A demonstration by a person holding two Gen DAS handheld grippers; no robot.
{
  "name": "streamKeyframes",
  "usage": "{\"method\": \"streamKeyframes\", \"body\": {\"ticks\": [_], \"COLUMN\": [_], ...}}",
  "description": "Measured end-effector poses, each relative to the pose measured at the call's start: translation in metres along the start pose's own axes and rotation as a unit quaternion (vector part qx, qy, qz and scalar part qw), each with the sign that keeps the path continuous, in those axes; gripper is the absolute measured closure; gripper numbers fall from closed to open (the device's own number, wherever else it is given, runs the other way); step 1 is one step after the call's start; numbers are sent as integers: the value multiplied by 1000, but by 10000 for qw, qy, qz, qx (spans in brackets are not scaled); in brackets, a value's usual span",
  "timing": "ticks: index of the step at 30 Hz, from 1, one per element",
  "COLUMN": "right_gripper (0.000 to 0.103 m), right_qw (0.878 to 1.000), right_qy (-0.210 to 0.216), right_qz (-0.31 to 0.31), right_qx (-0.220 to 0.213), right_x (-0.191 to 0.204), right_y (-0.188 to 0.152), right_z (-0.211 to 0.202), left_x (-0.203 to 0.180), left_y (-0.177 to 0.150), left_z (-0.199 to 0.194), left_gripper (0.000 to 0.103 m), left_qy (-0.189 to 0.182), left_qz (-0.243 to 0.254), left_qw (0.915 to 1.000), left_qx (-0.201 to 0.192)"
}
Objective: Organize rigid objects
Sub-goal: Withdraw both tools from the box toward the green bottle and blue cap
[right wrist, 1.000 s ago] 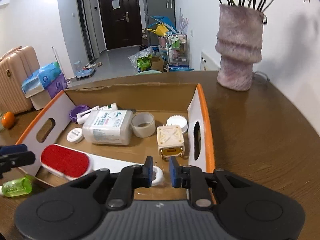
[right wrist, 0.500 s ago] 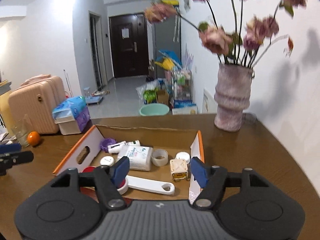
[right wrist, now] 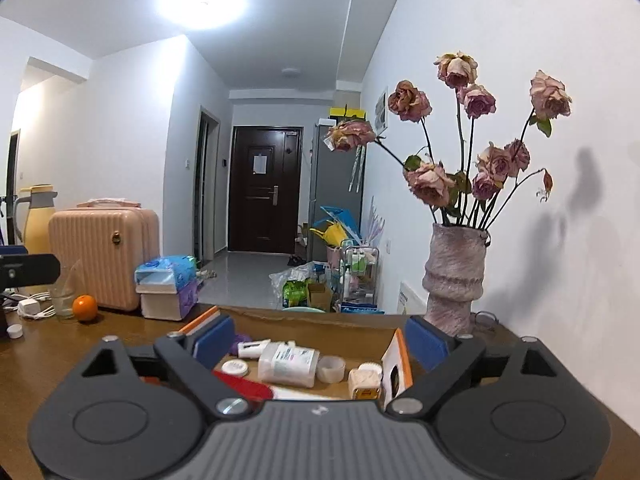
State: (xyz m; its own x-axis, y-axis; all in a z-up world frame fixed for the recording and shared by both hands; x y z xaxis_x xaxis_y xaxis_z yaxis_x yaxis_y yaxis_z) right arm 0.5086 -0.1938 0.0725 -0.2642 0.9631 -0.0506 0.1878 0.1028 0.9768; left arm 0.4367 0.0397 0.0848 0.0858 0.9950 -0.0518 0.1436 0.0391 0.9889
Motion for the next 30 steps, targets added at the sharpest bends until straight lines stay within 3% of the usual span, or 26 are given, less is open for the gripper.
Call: {"method": "streamKeyframes", "body": {"ticks": [8, 18, 22, 30], "right_gripper": [11, 10, 10, 9], "right_qw": [9984, 9970, 9939, 9960], "right_qy": [183, 524, 756, 502], "right_qz": [522, 395, 558, 385], "right_qx": [130, 406, 576, 632], "right_x": [1, 23, 29, 28], "right_y": [-23, -73, -101, -137], "right_z": [-31, -111, -142, -189], "left_x": [5, -12, -12, 0], "left_y": [-28, -74, -96, -108], "left_z": [-35, -131, -165, -192], "left_gripper": [0, 0, 0, 0], "left_qy": [-16, -232, -82, 117], "left_qz": [-85, -110, -41, -198], "left_qw": [9995, 9989, 9989, 9986], "left_qx": [305, 386, 464, 485]}}
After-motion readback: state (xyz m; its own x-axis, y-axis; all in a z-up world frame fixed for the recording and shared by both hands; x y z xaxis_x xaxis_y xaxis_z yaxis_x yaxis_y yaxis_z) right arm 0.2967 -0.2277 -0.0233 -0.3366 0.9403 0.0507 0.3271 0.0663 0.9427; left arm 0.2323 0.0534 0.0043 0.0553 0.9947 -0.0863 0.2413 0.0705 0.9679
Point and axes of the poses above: each gripper's, at about its wrist camera, not at the fingertips, and z roughly the way its jaws point, x to its left, y to its top, the point moved 9 cm from there along z, roughly the way its jaws point, and after that the axes turned 3 degrees about -y, right-handed, at the moved point
